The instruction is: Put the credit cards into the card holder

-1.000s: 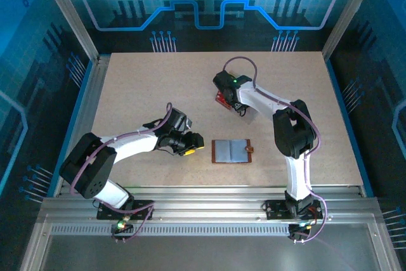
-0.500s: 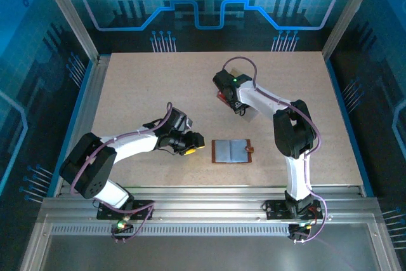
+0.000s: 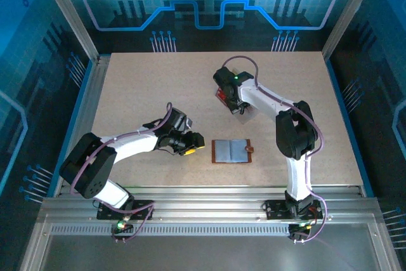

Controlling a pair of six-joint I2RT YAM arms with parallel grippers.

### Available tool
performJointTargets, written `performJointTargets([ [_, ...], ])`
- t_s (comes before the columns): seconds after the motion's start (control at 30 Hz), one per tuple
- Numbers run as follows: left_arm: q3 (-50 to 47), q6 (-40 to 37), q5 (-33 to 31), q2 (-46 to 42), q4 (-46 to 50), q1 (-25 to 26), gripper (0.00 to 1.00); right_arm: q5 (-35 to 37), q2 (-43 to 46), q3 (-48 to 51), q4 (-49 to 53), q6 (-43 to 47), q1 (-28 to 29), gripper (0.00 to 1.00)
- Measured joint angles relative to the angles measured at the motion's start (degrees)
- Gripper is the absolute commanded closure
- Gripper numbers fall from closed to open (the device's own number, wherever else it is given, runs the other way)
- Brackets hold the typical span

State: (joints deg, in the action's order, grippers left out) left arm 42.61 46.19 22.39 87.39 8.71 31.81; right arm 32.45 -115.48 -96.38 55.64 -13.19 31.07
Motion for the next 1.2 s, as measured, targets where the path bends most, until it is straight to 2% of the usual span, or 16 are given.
performJointTargets([
  [0.6, 0.00, -1.18, -0.02, 0.00, 0.26, 0.20, 0.41, -9.73, 5.99, 0.63, -0.63, -0.42, -0.87, 1.00],
  [0.77, 0.46, -3.10, -1.07, 0.00, 2.86, 2.01, 0.39, -15.06, 13.64, 8.04, -1.84, -1.86, -0.90, 1.00],
  [1.0, 2.01, -4.39, -1.79, 0.39, 3.65, 3.37, 0.39, -24.72, 27.19, 23.78, -2.99, -6.38, -0.76, 1.00],
  [1.2, 2.23, -4.61, -2.34, 1.88, 3.69, 4.48, 0.39, -32.70, 31.32, 32.20, -4.57, -11.08, 0.28, 1.00],
])
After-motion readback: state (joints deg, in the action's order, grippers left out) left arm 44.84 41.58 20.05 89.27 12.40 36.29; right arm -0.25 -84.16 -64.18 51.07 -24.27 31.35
